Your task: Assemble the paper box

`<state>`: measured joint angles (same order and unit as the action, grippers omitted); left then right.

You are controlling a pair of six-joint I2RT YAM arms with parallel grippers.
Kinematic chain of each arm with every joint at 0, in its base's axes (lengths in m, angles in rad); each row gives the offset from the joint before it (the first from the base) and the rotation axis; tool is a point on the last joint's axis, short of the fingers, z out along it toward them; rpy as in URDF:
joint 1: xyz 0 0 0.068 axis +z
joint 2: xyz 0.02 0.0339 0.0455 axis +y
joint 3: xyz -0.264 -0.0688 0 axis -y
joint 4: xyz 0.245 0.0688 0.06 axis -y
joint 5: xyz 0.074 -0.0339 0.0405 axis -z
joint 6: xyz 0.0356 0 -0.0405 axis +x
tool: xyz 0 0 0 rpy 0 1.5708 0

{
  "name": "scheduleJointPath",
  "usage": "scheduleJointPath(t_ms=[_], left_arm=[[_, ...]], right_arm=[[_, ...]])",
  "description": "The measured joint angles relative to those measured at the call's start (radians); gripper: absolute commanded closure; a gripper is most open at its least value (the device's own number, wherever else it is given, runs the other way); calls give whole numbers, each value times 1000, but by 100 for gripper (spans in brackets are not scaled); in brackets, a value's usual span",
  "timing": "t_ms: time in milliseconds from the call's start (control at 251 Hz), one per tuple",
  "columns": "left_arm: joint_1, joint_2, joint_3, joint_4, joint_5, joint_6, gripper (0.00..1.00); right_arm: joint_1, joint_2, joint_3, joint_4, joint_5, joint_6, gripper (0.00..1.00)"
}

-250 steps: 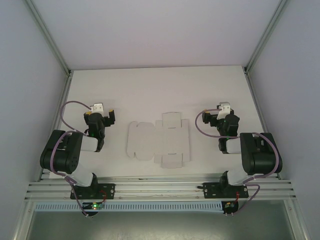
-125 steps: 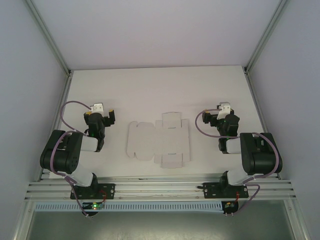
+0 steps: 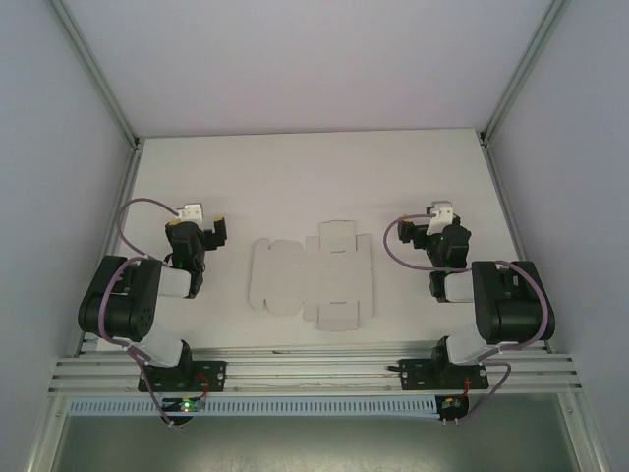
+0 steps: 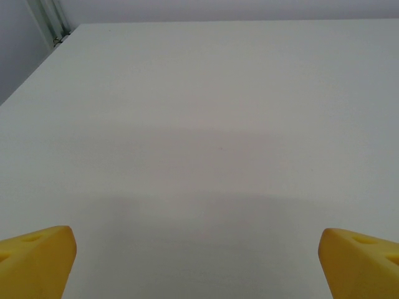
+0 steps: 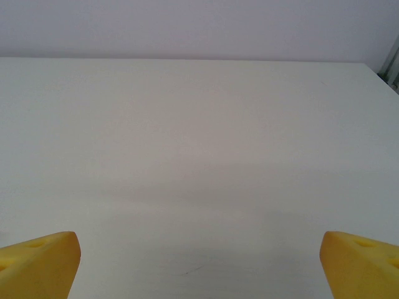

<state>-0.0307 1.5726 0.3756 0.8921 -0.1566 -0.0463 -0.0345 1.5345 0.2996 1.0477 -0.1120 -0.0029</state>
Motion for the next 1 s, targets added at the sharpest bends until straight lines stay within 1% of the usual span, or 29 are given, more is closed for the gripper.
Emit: scheduleJointPath(t_ms=[96, 204, 291, 371, 455, 591, 643, 690, 758, 802, 898, 1002], left_arm=[[0, -37, 20, -77, -6, -8, 0], [0, -122, 93, -240, -12, -27, 0], [0, -187, 172, -373, 1, -61, 0], [0, -256, 225, -482, 51, -108, 0], [0, -331, 262, -587, 129, -178, 0], [-20, -413, 299, -728, 247, -297, 0], [-53, -426, 308, -776, 269, -326, 0], [-101, -429, 314, -828, 278, -351, 0], [-167, -418, 314, -898, 288, -381, 0], [-193, -405, 311, -931, 308, -404, 0], [-203, -371, 277, -960, 362, -463, 0], [-203, -339, 226, -958, 436, -535, 0]], right_arm=[[0, -6, 5, -23, 12, 0, 2], [1, -57, 12, -70, 36, 4, 2], [23, -133, 46, -180, 87, 11, 2], [54, -201, 121, -337, 142, 25, 2], [95, -256, 192, -453, 198, 53, 2], [182, -352, 221, -606, 251, 106, 2], [209, -388, 221, -663, 252, 139, 2], [228, -418, 221, -707, 244, 169, 2], [256, -459, 221, -767, 224, 199, 2], [280, -483, 221, -801, 220, 212, 2], [332, -523, 221, -859, 206, 238, 2], [374, -544, 216, -888, 153, 262, 2]])
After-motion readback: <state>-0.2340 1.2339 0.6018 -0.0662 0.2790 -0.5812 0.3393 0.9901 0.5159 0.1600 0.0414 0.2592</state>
